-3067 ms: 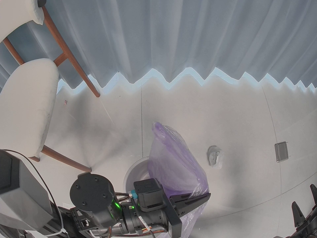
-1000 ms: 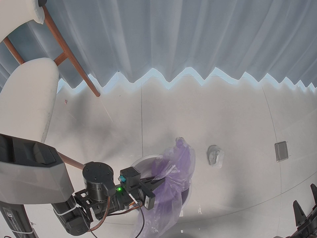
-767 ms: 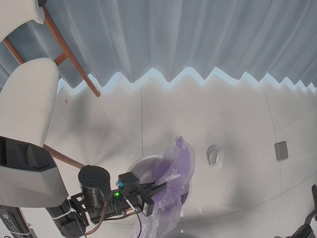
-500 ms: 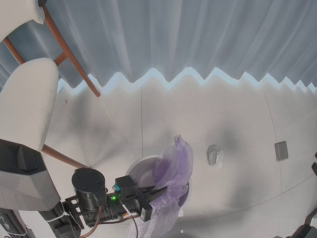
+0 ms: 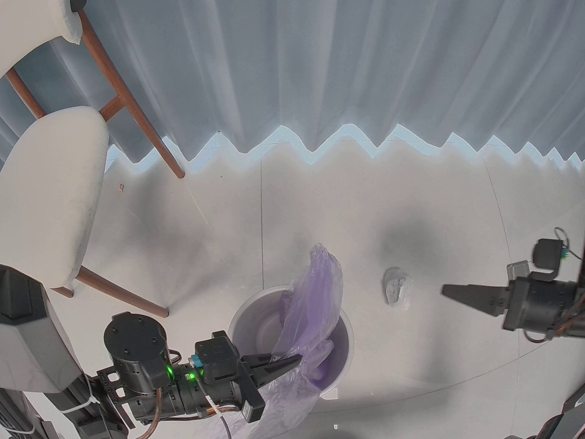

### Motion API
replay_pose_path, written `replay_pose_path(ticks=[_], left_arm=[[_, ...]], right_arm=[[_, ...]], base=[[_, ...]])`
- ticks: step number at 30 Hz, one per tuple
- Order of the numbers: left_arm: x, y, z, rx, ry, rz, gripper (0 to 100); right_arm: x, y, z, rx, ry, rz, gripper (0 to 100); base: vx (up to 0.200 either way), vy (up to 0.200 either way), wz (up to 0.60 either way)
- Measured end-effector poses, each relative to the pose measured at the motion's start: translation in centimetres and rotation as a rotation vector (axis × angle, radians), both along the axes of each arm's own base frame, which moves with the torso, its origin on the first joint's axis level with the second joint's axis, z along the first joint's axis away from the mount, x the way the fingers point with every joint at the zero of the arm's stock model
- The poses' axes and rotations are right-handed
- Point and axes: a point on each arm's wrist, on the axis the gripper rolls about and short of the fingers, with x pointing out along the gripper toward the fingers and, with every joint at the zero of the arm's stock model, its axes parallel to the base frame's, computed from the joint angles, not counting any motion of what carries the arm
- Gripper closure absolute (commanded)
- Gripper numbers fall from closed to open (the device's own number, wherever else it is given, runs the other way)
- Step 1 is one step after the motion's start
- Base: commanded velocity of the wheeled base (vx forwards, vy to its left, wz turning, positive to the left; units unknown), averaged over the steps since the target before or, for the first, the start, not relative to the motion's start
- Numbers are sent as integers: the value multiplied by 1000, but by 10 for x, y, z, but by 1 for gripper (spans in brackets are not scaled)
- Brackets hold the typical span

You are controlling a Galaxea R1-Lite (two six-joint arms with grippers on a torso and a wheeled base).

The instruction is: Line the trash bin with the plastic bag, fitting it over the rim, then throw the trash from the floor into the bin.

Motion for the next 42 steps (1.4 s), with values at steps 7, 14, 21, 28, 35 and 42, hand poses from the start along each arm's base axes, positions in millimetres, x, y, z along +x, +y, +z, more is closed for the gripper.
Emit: replay_pose_path(ticks=[7, 14, 21, 28, 35, 42], left_arm=[[-11, 8, -5, 57, -20, -45, 100], [-16, 8, -20, 128, 11, -74, 100], [-22, 16, -41, 237, 46, -95, 100], [-23, 18, -48, 270, 66, -95, 100], [-24, 17, -54, 291, 85, -105, 100], [-25, 16, -55, 294, 88, -112, 100]], right_arm=[[51, 47, -21, -32, 126, 62, 0], [67, 88, -35, -163, 161, 50, 0], [65, 98, -48, -257, 166, 83, 0], [67, 103, -56, -312, 178, 90, 0], [72, 117, -67, -344, 206, 116, 0], [81, 126, -57, -366, 228, 116, 0]], base=[[0, 0, 0], [0, 0, 0], [0, 0, 0], [0, 0, 0], [0, 0, 0], [0, 0, 0]])
